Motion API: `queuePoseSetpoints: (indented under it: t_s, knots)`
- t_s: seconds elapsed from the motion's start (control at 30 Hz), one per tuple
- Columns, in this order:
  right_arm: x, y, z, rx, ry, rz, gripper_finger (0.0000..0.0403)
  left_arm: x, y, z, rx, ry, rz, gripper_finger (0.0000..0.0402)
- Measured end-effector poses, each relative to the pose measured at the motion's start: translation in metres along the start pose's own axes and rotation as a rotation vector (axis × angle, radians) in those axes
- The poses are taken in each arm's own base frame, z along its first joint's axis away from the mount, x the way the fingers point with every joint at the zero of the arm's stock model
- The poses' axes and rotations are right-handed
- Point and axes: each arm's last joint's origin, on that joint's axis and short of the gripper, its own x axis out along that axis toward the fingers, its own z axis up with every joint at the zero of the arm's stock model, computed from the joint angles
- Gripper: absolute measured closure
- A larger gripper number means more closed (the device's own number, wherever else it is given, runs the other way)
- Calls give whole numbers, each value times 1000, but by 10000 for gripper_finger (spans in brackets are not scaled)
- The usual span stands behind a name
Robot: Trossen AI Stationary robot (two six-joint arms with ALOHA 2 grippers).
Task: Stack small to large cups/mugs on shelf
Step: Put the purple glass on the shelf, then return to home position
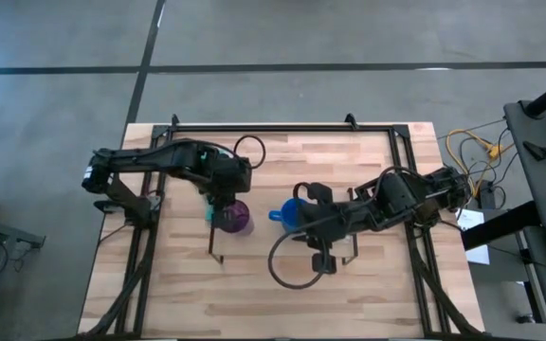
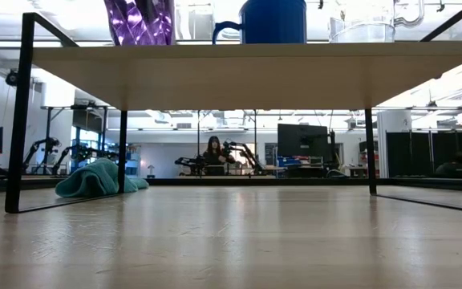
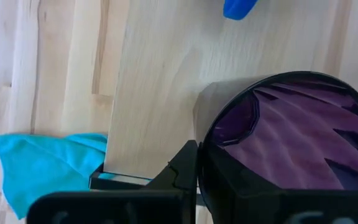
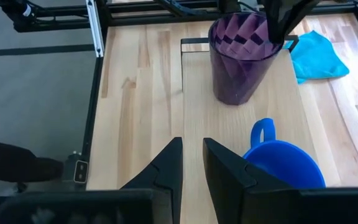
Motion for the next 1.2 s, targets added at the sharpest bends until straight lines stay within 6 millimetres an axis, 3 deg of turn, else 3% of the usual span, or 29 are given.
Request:
queuePoseSetpoints:
  t_s: [0.27, 0.5, 0.7, 1.2]
  knots:
    - [-1, 3, -2, -9, 6, 6, 344, 12, 2, 9, -9, 22, 5, 397]
    - [-1, 4, -4, -14, 24, 6, 344, 18, 5, 11, -17, 46, 21, 352]
    - [-1, 3, -4, -15, 26, 5, 344, 18, 5, 11, -19, 45, 21, 326]
    - [-1, 3, -4, -15, 27, 3, 344, 6, 5, 14, -21, -5, 9, 324]
